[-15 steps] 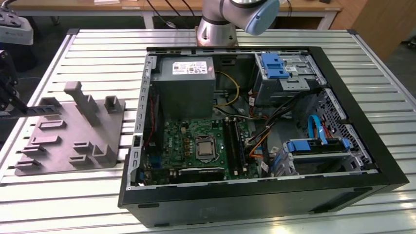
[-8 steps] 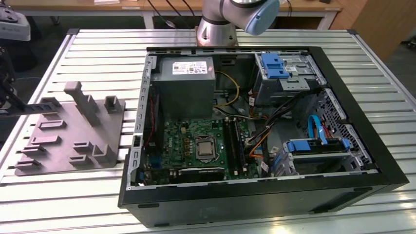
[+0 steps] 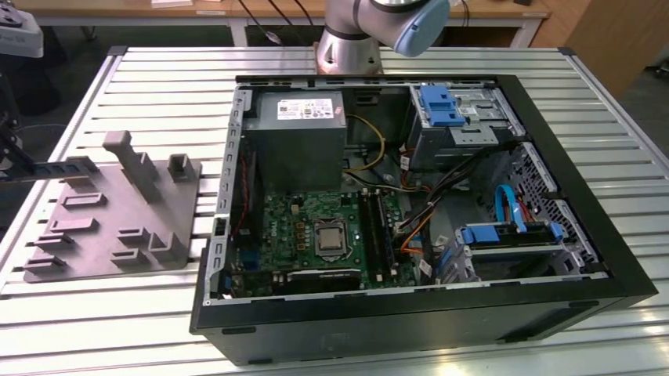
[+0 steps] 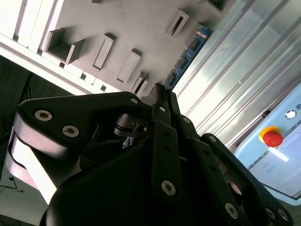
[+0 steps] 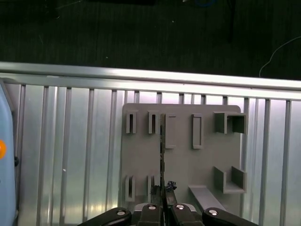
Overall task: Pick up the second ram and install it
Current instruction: 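Pick up the second ram and move it above second insertion slot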
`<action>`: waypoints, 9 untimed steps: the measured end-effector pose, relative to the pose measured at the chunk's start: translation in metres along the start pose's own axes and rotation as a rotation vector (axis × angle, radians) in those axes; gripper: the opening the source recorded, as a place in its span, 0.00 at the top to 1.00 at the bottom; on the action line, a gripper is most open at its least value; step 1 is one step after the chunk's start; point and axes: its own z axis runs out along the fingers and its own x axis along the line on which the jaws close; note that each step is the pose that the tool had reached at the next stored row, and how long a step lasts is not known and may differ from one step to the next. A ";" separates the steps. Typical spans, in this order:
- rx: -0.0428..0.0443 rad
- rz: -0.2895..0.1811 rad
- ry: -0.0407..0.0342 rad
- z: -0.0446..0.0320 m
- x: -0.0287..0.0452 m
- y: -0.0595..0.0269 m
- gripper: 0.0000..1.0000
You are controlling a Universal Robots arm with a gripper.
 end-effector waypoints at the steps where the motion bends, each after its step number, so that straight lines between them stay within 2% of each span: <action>1: 0.0000 0.000 0.0000 -0.0009 0.0000 0.0000 0.86; 9: 0.0000 0.000 0.0000 -0.0108 -0.0004 -0.0001 0.86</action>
